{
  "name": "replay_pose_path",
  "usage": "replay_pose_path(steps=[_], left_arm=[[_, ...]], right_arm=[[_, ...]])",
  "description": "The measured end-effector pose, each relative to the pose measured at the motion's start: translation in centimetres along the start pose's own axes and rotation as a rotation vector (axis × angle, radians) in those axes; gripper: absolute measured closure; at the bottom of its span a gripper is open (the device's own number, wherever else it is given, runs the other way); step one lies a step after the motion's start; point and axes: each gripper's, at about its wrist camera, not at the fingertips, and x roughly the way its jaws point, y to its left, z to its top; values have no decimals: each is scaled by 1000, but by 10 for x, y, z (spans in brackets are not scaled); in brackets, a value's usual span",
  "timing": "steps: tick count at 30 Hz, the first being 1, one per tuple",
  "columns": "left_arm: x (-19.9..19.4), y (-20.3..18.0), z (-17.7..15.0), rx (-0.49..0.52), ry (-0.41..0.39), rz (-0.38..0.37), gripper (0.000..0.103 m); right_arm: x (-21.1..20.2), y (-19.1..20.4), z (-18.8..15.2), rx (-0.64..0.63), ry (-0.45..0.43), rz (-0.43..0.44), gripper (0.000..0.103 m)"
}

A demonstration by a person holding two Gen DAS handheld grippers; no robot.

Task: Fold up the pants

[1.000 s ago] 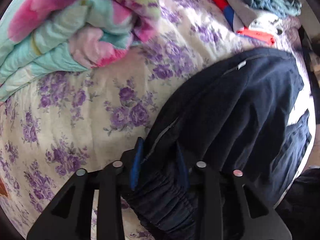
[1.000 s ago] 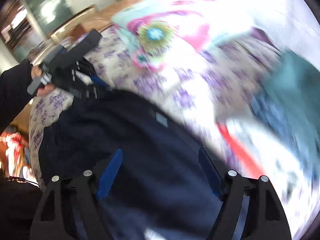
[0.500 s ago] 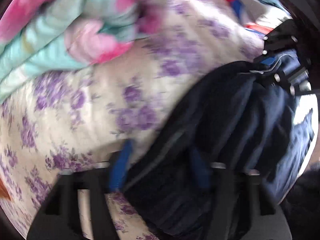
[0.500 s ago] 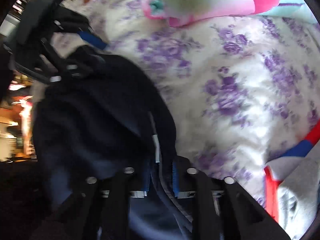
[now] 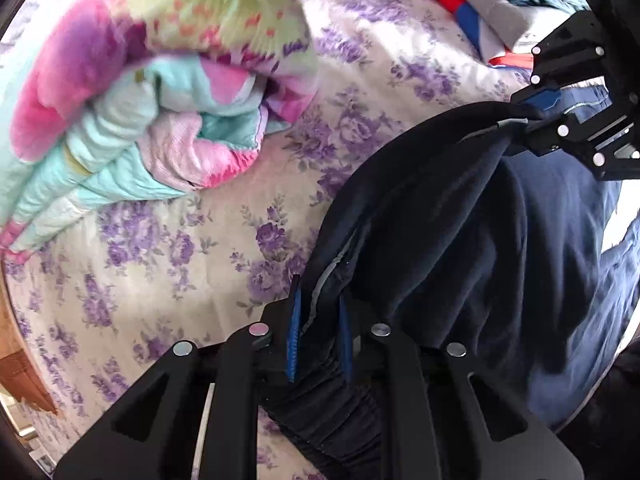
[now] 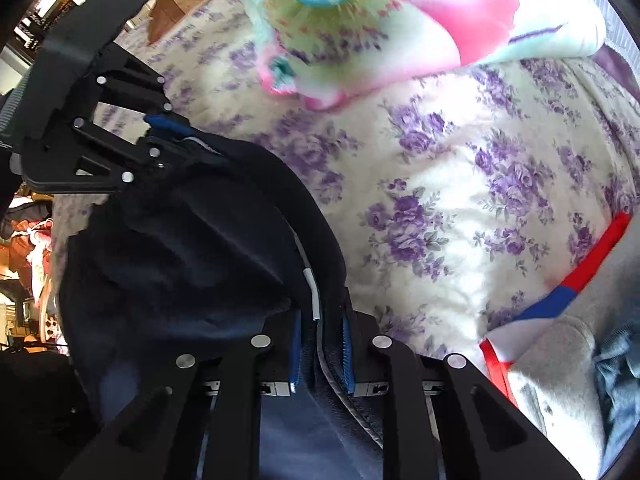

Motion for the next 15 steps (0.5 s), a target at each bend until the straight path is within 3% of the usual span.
replay_pose_path(steps=[3, 8, 11, 15], left_arm=[[-38, -22, -13, 17, -58, 20, 88], [-91, -57, -63, 50, -127, 21, 88], [-101, -92, -117, 78, -108, 27, 88], [-86, -130, -183, 91, -47, 53, 88]], right_arm=[[-33, 16, -10, -27, -42, 10, 86], [-81, 83, -56, -58, -74, 14, 86], [-85, 138, -93, -61, -56, -30, 86], [-59, 213, -148, -24, -56, -105, 86]])
